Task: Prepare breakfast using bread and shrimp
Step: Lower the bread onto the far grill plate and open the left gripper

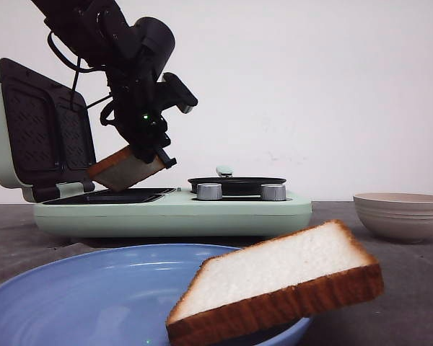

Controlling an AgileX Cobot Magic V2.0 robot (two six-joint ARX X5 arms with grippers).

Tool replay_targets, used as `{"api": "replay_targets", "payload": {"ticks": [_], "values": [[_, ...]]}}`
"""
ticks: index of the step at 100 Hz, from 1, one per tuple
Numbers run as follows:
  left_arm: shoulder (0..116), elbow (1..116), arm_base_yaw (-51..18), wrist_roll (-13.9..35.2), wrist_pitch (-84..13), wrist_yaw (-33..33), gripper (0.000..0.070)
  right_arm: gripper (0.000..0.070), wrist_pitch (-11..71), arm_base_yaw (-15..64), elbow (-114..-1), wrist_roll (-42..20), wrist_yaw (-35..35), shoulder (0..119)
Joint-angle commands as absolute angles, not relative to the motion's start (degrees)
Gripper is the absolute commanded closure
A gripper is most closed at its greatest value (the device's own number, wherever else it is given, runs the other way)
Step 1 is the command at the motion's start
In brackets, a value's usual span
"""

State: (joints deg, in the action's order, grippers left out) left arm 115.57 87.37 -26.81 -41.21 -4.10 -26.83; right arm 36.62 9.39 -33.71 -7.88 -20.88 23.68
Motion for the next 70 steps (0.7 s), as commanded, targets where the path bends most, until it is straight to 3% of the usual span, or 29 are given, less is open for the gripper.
{"api": "replay_targets", "payload": {"ticks": [1,18,34,53,70], "values": [[117.25,88.77,-27.51,-41.50,-3.64,-26.70,0.0438,0.0179,36.14,9.63,-34.68,-7.27,-20.99,23.70],[117.25,88.77,-27.92,-41.52,-3.66,-26.74,0.0407,0.0179,36.14,9.63,-34.68,-7.27,-20.99,23.70],[117.25,88.79,-28.05,-41.56,-3.68,-27.22,0.0171,0.0179,36.14,9.63,-34.68,-7.27,-20.99,23.70],[117.23,89.45,-28.05,-41.58,-3.86,-28.71,0.0129,0.0179,36.14,9.63,-34.68,-7.27,-20.99,23.73],[117.14,92.27,-28.05,-41.56,-5.32,-28.91,0.0018,0.0179,36.14,9.63,-34.68,-7.27,-20.99,23.73]]}}
